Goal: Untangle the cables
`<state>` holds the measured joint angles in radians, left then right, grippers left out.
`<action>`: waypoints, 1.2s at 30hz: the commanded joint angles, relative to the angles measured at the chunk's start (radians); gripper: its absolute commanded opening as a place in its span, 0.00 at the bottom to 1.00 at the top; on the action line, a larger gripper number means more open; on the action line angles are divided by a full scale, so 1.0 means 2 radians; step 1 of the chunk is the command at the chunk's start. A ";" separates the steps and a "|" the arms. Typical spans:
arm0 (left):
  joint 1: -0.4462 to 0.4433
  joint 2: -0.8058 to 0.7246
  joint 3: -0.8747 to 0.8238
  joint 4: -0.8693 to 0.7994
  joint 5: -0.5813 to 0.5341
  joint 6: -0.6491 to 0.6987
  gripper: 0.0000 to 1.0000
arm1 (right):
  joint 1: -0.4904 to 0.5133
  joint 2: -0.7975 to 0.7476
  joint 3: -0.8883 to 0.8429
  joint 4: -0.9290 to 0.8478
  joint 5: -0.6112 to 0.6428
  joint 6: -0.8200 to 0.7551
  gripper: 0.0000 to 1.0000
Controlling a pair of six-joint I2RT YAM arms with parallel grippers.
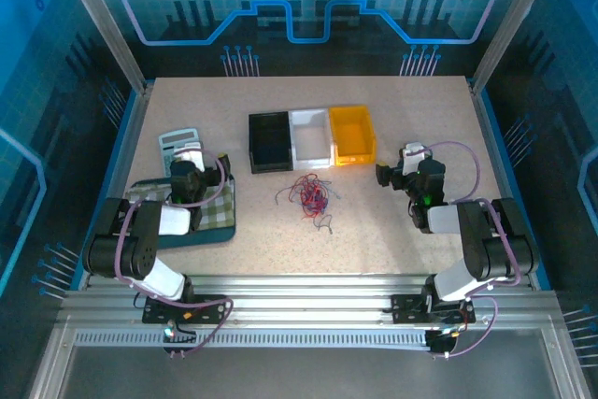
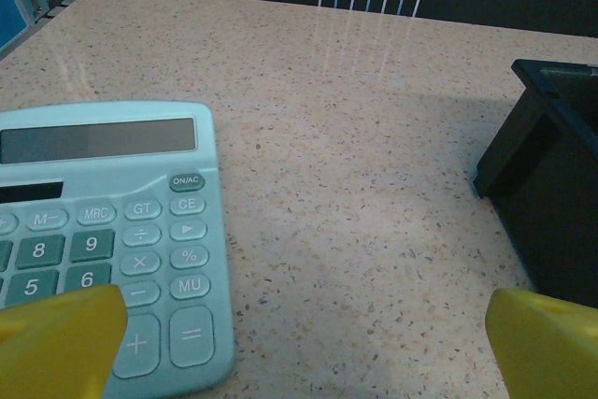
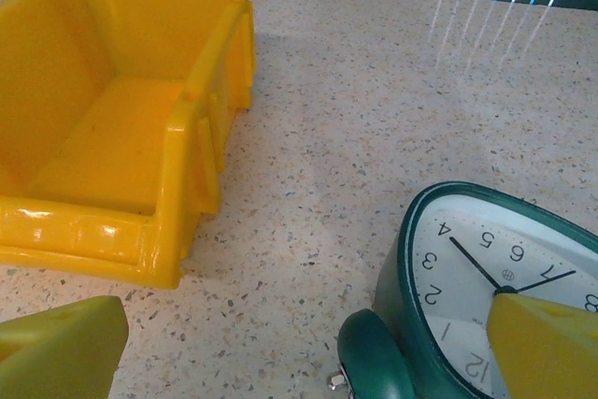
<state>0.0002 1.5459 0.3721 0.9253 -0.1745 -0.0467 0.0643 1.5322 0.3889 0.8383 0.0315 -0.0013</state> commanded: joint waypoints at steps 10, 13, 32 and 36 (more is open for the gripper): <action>0.011 0.001 -0.003 0.008 0.022 -0.007 0.99 | -0.010 0.001 0.015 0.003 -0.009 -0.004 1.00; 0.011 0.001 -0.004 0.009 0.023 -0.007 0.99 | -0.009 0.002 0.013 0.005 -0.010 -0.004 1.00; -0.060 -0.082 0.116 -0.262 -0.008 0.045 0.99 | 0.098 -0.148 0.111 -0.242 0.138 -0.032 1.00; -0.116 -0.075 0.196 -0.398 -0.022 -0.070 0.99 | 0.144 -0.163 0.185 -0.381 0.134 0.077 1.00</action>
<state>-0.1616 1.4162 0.6933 0.3897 -0.1825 -0.0570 0.3096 1.2148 0.6651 0.3729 0.2371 0.0116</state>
